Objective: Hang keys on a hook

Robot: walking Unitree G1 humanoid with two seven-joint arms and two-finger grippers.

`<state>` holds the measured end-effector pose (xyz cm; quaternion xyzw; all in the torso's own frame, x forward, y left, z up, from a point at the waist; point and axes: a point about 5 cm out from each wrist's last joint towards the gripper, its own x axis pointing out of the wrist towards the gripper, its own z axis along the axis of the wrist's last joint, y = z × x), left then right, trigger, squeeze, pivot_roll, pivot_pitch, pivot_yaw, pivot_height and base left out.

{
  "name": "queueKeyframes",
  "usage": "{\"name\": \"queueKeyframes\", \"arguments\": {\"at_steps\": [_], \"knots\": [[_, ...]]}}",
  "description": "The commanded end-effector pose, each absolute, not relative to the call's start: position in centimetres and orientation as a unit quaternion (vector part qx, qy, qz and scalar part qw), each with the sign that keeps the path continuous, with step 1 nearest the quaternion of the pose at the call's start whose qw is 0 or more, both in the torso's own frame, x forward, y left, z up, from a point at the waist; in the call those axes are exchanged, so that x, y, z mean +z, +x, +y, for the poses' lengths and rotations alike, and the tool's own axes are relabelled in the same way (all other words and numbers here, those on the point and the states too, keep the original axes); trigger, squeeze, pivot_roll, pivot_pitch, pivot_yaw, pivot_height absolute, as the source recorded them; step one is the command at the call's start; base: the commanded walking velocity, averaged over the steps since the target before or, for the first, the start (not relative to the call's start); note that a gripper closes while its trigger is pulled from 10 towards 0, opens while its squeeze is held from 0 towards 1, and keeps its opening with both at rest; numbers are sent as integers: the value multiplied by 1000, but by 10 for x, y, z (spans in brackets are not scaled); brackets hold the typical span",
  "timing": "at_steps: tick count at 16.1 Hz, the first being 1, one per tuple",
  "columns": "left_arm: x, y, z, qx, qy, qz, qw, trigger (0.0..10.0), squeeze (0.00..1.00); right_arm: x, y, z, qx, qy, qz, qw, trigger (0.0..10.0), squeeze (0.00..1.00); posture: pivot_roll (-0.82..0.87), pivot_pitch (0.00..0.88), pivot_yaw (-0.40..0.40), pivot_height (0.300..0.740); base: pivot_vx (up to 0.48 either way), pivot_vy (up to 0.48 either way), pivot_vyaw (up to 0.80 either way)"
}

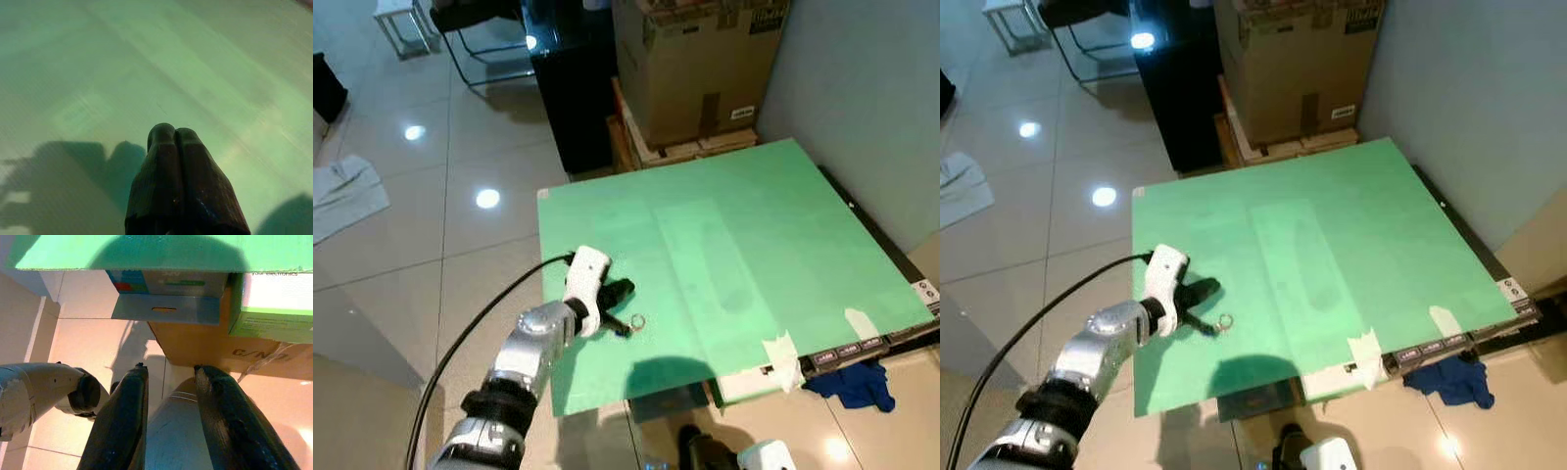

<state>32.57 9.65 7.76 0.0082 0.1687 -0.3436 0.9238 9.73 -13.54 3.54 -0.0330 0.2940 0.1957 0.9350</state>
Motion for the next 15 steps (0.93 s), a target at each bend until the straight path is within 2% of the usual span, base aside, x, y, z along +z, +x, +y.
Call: {"name": "queueKeyframes", "arguments": {"at_steps": [1, 2, 3, 8, 13, 14, 15], "knots": [[72, 319, 94, -355, 49, 169, 918, 1882, 0, 32, 93, -135, 200, -23, 301, 932, 10000, 0, -294, 222, 102, 740, 0, 0, 0], [69, 317, 90, -359, 86, 167, 914, 10000, 184, 31, 93, -135, 200, -23, 300, 933, 10000, 0, -294, 223, 101, 740, 0, 0, 0], [64, 313, 86, -365, 113, 170, 908, 10000, 1000, 31, 93, -135, 201, -24, 298, 933, 10000, 0, -295, 225, 101, 740, 0, 0, 0], [47, 306, 77, -357, 106, 216, 903, 10000, 1000, 33, 93, -133, 202, -25, 294, 934, 10000, 0, -309, 219, 102, 740, 0, 0, 0], [28, 304, 70, -305, 126, 261, 907, 10000, 1000, 43, 96, -129, 206, -25, 284, 936, 10000, 0, -312, 207, 101, 740, 0, 0, 0], [26, 304, 63, -297, 121, 264, 910, 10000, 0, 44, 96, -128, 208, -26, 283, 936, 10000, 0, -314, 202, 100, 740, 0, 0, 0], [26, 305, 56, -288, 110, 264, 914, 10000, 0, 45, 96, -128, 208, -26, 283, 936, 10000, 0, -314, 202, 100, 740, 0, 0, 0]]}}
